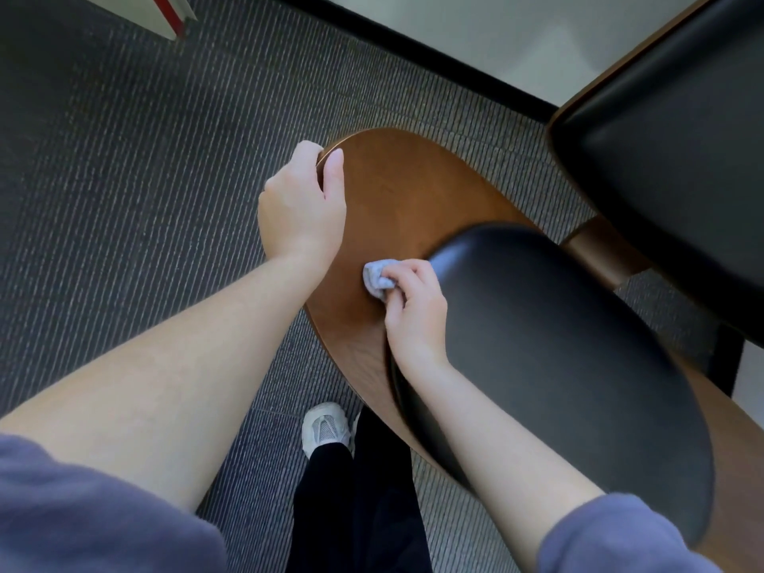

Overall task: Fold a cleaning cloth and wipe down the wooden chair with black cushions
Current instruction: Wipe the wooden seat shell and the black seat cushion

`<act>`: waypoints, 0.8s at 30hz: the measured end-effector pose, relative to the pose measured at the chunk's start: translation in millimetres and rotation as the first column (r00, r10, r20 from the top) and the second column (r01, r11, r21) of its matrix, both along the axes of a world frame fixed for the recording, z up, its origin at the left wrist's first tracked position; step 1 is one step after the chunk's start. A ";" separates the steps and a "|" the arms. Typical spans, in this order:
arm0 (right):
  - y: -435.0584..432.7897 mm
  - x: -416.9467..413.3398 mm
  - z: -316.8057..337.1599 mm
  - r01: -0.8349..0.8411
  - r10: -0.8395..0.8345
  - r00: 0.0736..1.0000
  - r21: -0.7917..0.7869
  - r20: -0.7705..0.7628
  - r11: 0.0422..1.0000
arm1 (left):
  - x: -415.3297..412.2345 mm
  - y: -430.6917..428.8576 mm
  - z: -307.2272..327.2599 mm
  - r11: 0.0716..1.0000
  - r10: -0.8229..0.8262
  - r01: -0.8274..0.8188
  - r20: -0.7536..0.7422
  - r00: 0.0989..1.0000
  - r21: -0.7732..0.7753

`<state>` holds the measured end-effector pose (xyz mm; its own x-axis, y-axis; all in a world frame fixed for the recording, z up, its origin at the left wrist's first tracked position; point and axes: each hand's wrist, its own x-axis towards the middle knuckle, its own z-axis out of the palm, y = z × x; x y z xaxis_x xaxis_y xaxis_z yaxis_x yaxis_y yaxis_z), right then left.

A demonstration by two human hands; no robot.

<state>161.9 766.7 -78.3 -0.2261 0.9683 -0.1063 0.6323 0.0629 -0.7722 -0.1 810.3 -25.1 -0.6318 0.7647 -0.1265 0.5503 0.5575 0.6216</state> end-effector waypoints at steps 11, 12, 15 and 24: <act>118.1 19.9 -24.0 0.219 -0.211 0.962 -0.030 0.173 0.975 | 2.2 -0.1 1.6 1.000 -0.004 0.004 -0.032 0.999 -0.005; 127.9 25.5 -27.9 0.223 -0.212 0.953 -0.029 0.217 0.974 | 2.0 0.1 1.5 1.000 -0.004 0.004 -0.034 0.999 -0.001; 153.1 44.7 -38.7 0.209 -0.182 0.928 -0.049 0.325 0.977 | 2.2 -0.1 0.8 1.000 -0.008 0.008 -0.044 0.999 0.004; 207.0 79.1 -58.3 0.430 -0.247 0.758 -0.176 0.604 0.886 | 2.5 -0.6 -1.5 1.000 -0.015 0.017 -0.071 0.997 0.018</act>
<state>241.0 973.7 -136.6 0.2969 0.8717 -0.3898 0.8854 -0.4042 -0.2296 2.4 809.7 -26.6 -0.6262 0.7767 -0.0676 0.6019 0.5367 0.5913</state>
